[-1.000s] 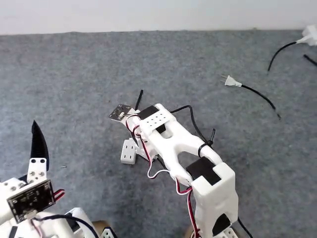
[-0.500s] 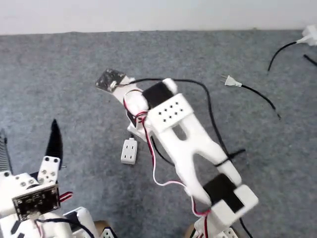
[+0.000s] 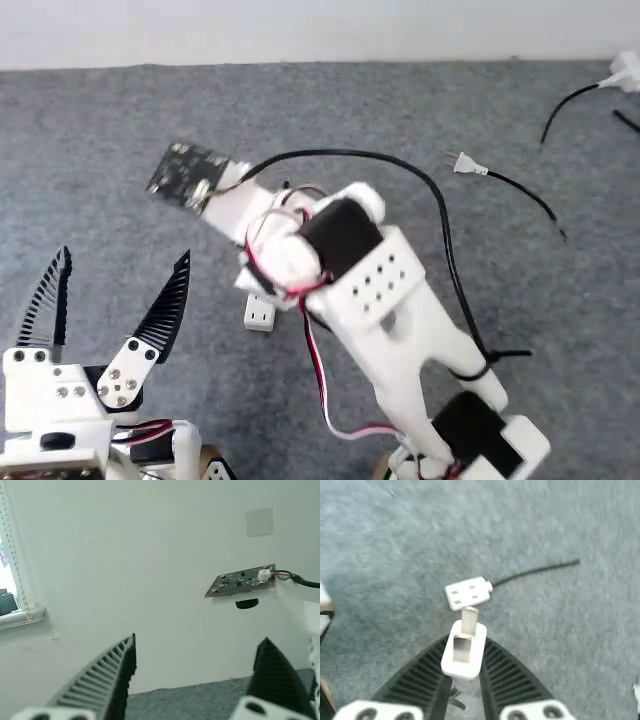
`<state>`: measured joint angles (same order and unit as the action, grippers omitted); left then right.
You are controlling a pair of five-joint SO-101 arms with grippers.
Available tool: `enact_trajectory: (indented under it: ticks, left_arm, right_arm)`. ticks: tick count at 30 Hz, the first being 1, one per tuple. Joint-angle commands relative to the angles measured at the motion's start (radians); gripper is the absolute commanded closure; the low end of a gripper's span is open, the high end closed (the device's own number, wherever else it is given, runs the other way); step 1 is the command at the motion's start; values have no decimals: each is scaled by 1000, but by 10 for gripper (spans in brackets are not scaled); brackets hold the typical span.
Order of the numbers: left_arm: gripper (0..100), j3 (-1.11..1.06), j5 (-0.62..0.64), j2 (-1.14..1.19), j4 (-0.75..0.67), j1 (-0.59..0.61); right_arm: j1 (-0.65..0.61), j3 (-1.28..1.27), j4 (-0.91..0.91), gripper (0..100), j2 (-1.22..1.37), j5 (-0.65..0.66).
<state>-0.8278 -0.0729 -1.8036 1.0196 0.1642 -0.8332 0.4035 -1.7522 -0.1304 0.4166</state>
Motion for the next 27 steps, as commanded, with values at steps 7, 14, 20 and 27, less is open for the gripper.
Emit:
enact_trajectory:
  ticks: [7, 14, 20, 27]
  left_arm:
    - [632, 28, 17, -6, 23, -12]
    - [632, -16, 15, -6, 46, -12]
    - [631, -65, 14, -8, 46, -12]
    - [631, -104, 14, -8, 48, -12]
  right_arm:
    - [-58, 57, -38, 989, -94, -12]
    - [-122, 57, -39, 989, -105, -12]
    - [-166, 58, -39, 989, -105, -43]
    - [-166, 69, -39, 989, -163, -43]
